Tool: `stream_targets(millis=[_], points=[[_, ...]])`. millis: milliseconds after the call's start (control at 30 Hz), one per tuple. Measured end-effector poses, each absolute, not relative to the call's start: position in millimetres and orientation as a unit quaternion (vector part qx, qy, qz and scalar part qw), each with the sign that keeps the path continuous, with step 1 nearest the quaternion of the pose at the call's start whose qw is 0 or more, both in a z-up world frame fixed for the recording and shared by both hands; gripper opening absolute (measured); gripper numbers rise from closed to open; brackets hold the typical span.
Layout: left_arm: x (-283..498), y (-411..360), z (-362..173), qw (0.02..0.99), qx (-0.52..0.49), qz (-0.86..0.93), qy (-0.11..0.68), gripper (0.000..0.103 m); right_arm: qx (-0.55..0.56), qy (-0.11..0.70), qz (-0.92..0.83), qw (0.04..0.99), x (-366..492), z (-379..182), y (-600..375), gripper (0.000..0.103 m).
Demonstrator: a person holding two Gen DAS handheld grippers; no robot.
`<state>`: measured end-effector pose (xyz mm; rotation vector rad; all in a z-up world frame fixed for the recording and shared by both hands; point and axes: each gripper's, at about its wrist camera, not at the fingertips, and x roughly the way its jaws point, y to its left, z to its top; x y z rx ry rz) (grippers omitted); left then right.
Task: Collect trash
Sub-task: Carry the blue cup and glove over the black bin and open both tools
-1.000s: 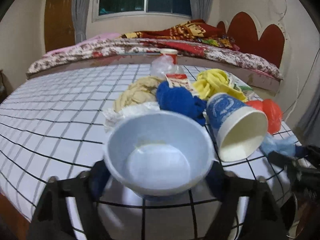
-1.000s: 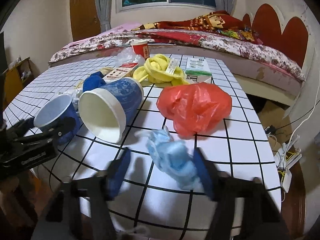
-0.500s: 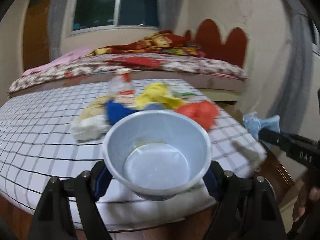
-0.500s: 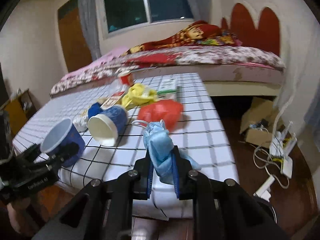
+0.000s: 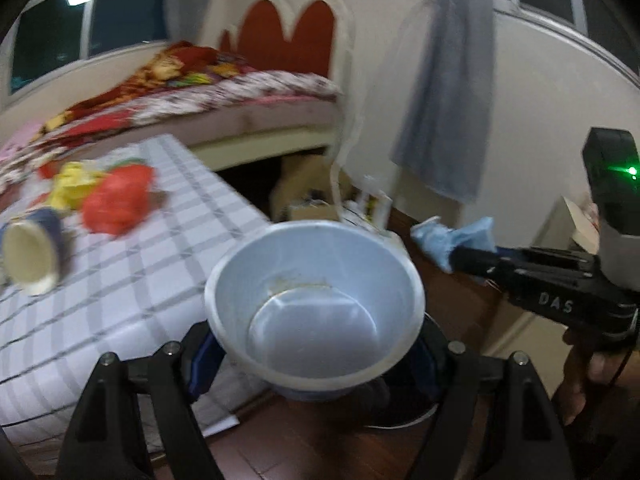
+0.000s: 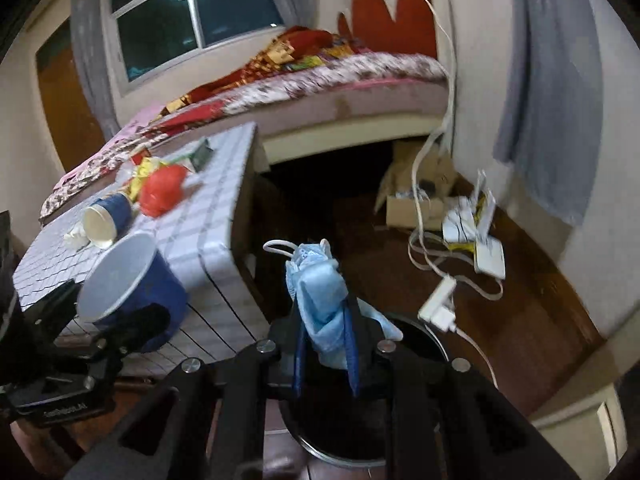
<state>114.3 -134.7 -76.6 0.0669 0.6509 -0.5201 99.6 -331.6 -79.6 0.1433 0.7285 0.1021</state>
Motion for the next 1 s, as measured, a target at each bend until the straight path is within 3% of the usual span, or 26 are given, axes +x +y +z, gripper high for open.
stream_targets(millis=[300, 367, 400, 467, 533, 567, 1000], points=[[122.4, -192.1, -125.4, 0.869, 0.061, -0.309, 0.381, 0.080, 0.156, 0.422, 0.053, 0.891, 107.0, -139.6, -394.3, 0.018], [122.3, -199.2, -135.8, 0.860, 0.054, -0.317, 0.395, 0.089, 0.181, 0.436, 0.056, 0.880, 112.8, -153.2, -403.4, 0.018], [121.6, -201.3, -140.7, 0.857, 0.052, -0.318, 0.402, 0.103, 0.194, 0.445, 0.061, 0.872, 117.1, -160.3, -406.8, 0.020], [120.3, -200.1, -147.8, 0.856, 0.046, -0.312, 0.410, 0.102, 0.221, 0.464, 0.058, 0.856, 126.1, -177.2, -414.0, 0.032], [123.8, -194.8, -156.7, 0.854, 0.042, -0.295, 0.427, 0.102, 0.235, 0.472, 0.024, 0.849, 128.6, -190.2, -426.3, 0.075], [125.2, -190.9, -159.6, 0.855, 0.040, -0.284, 0.432, 0.102, 0.245, 0.472, 0.017, 0.847, 127.7, -194.0, -431.9, 0.079], [120.6, -153.3, -149.6, 0.889, 0.051, -0.189, 0.415, 0.102, 0.211, 0.480, 0.010, 0.851, 125.9, -190.8, -415.7, 0.079]])
